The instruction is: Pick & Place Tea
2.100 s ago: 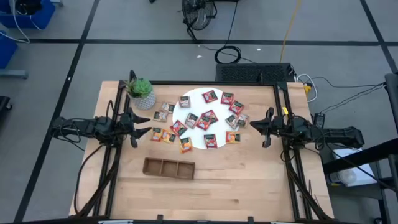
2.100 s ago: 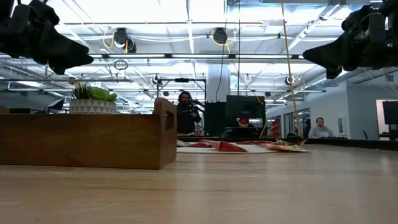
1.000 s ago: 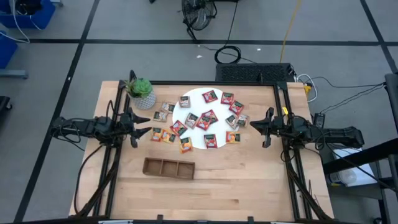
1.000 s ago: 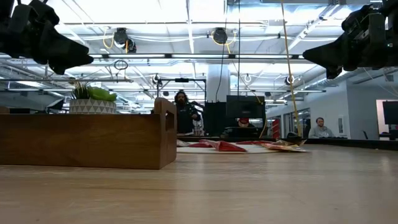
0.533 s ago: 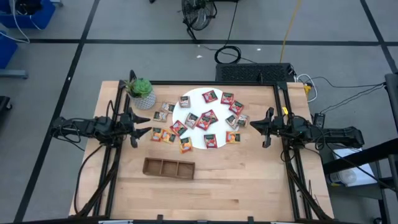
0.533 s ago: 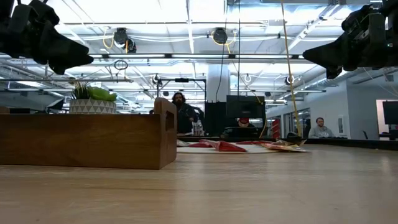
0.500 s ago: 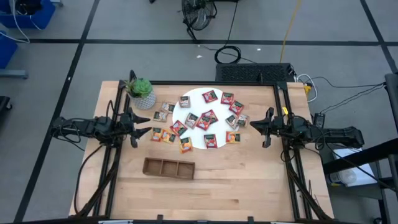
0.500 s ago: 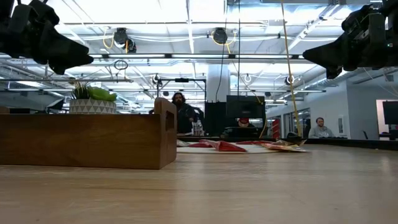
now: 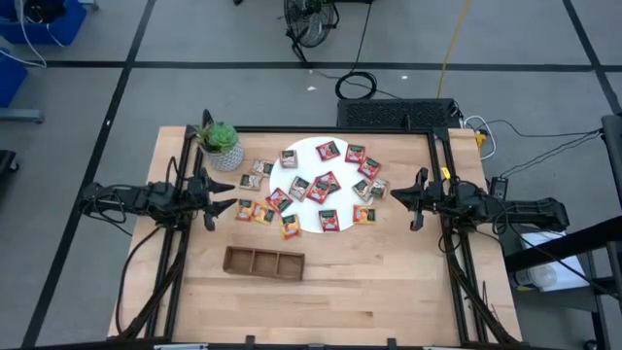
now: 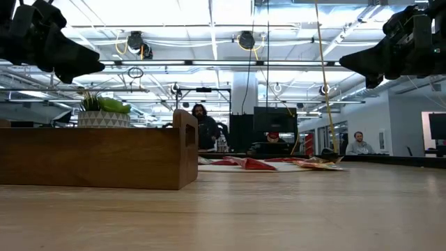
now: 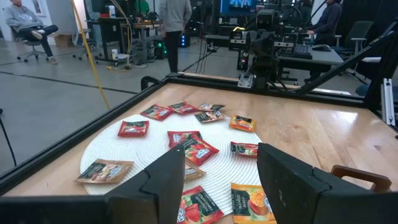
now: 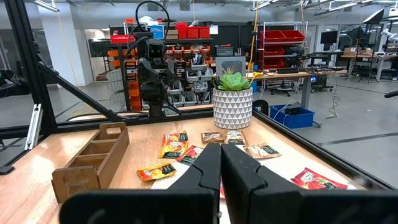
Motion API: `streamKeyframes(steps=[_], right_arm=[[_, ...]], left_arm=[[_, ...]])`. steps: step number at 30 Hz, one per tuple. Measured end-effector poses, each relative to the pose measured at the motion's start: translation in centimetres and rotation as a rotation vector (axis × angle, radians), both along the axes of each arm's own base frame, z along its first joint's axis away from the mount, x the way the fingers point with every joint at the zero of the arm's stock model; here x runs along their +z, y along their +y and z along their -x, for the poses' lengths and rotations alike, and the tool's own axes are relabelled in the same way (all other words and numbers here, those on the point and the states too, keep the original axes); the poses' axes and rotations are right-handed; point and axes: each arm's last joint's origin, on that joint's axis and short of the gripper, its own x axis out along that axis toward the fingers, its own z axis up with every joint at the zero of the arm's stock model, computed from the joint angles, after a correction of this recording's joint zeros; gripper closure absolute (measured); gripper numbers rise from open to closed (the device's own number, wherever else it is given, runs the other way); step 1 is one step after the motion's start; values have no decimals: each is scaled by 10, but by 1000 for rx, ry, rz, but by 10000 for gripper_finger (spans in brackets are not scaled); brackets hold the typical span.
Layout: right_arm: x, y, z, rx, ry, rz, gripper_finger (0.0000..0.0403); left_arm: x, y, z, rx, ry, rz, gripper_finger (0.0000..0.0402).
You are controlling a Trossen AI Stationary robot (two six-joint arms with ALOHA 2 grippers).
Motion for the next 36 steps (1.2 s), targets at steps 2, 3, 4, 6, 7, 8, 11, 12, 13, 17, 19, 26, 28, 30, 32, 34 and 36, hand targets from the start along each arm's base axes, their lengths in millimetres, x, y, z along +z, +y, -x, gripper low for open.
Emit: streamKeyframes(steps=[2, 3, 4, 6, 7, 8, 11, 12, 13, 17, 19, 26, 28, 30, 32, 34, 36], right_arm=[[0, 0, 0, -1, 0, 0, 403], [0, 0, 0, 0, 0, 0, 403], [0, 0, 0, 0, 0, 0, 403], [0, 0, 0, 0, 0, 0, 403], [0, 0, 0, 0, 0, 0, 403], [0, 0, 0, 0, 0, 0, 403], [0, 0, 0, 0, 0, 0, 403], [0, 0, 0, 0, 0, 0, 403], [0, 0, 0, 0, 0, 0, 403], [0, 0, 0, 0, 0, 0, 403], [0, 0, 0, 0, 0, 0, 403], [0, 0, 0, 0, 0, 0, 403], [0, 0, 0, -1, -3, 0, 403], [1, 0, 0, 0, -10, 0, 403], [2, 0, 0, 0, -16, -1, 403], [1, 0, 0, 2, -20, -23, 403], [1, 0, 0, 5, -28, -62, 403]], left_arm=[[0, 0, 0, 0, 0, 0, 201], [0, 0, 0, 0, 0, 0, 201], [0, 0, 0, 0, 0, 0, 201], [0, 0, 0, 0, 0, 0, 201], [0, 0, 0, 0, 0, 0, 201], [0, 0, 0, 0, 0, 0, 201], [0, 0, 0, 0, 0, 0, 201], [0, 0, 0, 0, 0, 0, 201], [0, 0, 0, 0, 0, 0, 201], [0, 0, 0, 0, 0, 0, 201], [0, 0, 0, 0, 0, 0, 201], [0, 0, 0, 0, 0, 0, 201], [0, 0, 0, 0, 0, 0, 201], [0, 0, 0, 0, 0, 0, 201], [0, 0, 0, 0, 0, 0, 201], [0, 0, 0, 0, 0, 0, 201], [0, 0, 0, 0, 0, 0, 201]])
